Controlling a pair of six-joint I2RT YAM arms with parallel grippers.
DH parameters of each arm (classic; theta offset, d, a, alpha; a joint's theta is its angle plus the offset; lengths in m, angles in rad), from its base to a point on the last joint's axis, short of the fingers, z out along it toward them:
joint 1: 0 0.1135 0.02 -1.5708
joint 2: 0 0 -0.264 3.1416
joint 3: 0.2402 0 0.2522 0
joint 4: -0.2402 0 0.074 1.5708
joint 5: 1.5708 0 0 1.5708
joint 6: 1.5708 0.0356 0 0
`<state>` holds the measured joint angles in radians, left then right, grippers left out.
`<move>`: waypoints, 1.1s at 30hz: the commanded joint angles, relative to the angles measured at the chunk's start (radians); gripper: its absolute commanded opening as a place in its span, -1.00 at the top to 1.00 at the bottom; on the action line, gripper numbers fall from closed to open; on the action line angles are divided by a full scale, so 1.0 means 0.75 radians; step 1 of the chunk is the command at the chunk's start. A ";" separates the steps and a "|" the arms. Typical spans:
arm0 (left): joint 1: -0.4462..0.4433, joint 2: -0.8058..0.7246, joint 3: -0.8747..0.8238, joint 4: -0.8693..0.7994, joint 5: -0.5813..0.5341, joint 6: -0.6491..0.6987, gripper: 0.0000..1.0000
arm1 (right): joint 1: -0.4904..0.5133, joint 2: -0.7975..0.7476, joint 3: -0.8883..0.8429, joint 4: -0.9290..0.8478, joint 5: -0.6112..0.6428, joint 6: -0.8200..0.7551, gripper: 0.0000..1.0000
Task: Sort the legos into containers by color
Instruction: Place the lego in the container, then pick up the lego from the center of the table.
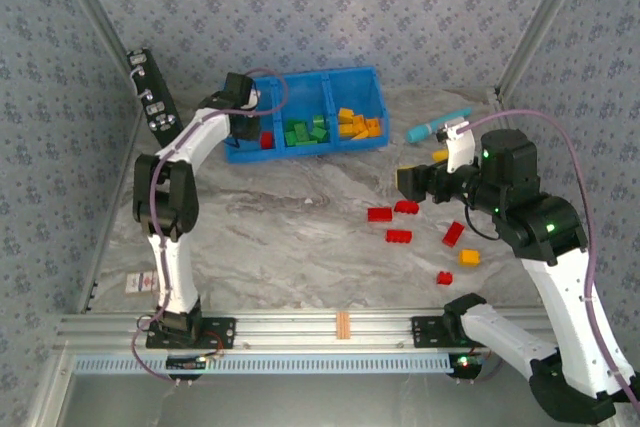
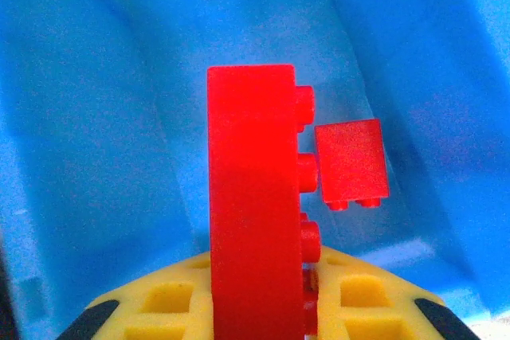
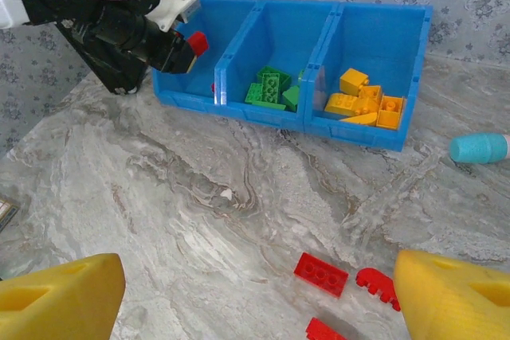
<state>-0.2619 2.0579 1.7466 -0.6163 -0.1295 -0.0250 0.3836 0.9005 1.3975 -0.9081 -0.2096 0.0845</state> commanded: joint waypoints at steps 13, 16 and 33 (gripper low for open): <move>0.006 -0.051 0.059 -0.076 0.115 -0.020 -0.47 | -0.020 0.029 0.063 -0.003 -0.027 -0.040 -0.81; -0.018 -0.137 0.064 -0.118 0.122 0.046 -0.53 | -0.022 0.040 0.064 0.009 -0.029 -0.031 -0.81; -0.657 -0.502 -0.223 -0.006 0.409 0.816 -0.33 | -0.032 0.059 0.166 -0.057 0.083 -0.011 -0.82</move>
<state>-0.7315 1.6608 1.6440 -0.6460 0.0666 0.4603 0.3656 0.9722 1.4754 -0.9257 -0.1780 0.0738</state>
